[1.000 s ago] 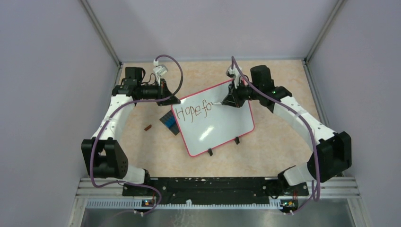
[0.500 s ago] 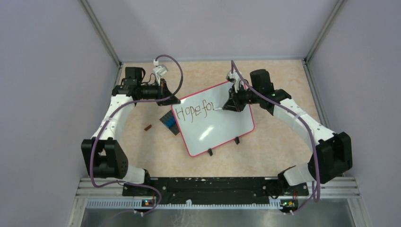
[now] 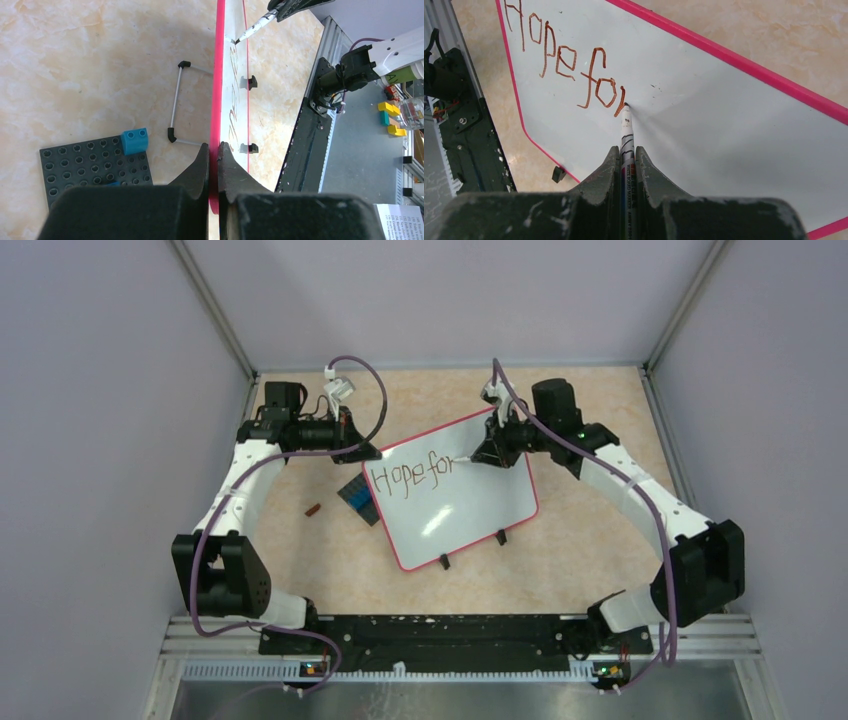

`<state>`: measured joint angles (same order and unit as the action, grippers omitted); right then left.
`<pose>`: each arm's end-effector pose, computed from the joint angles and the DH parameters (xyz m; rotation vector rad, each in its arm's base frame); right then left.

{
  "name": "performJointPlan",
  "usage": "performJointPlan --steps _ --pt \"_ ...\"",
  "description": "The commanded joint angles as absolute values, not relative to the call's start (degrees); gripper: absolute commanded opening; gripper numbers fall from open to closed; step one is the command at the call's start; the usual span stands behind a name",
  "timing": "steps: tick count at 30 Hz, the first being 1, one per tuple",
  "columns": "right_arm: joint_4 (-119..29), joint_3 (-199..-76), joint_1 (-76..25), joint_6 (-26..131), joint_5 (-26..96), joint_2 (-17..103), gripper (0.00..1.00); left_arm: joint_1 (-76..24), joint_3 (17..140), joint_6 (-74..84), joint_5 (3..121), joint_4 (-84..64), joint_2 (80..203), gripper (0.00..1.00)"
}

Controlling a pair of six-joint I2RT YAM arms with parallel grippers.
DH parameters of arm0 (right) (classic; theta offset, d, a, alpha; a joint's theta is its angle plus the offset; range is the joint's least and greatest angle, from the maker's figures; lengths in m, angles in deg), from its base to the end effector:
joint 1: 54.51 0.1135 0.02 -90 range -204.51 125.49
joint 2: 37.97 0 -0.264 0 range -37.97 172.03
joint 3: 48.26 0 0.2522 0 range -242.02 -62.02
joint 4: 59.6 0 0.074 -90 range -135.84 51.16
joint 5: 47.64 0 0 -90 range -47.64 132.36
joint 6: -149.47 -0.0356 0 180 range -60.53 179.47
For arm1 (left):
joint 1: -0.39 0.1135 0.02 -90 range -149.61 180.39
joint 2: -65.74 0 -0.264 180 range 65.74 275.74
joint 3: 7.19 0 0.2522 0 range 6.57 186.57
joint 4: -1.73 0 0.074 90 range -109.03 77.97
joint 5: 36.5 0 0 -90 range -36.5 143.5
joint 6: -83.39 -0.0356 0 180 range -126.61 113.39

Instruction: Write a sentence on the whiteboard

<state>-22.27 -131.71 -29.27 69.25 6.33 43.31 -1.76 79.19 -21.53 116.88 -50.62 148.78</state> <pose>0.2769 0.1537 0.3248 -0.9875 1.9308 0.8383 0.2974 -0.0430 0.3224 0.7773 1.9702 -1.1804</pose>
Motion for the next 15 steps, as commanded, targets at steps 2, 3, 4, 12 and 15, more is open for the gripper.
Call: performJointPlan --steps 2,3,4,12,15 --pt "-24.6 -135.0 -30.5 69.3 8.4 44.3 0.0 -2.2 78.1 -23.4 112.7 -50.7 148.9 0.0" --pt "-24.6 -135.0 -30.6 69.3 8.4 44.4 0.0 -2.2 78.2 -23.5 112.7 -50.7 149.0 0.0" --pt "-24.6 -135.1 -30.6 69.4 8.5 44.3 0.0 -2.2 78.1 -23.4 112.7 -50.7 148.9 0.0" --pt "-23.7 -134.9 -31.3 69.7 8.7 44.0 0.0 -2.2 77.9 -23.2 112.3 -50.6 149.0 0.0" --pt "-23.2 -135.2 -31.5 69.7 8.4 44.1 0.0 -2.2 78.1 -23.0 112.4 -50.5 149.2 0.0"
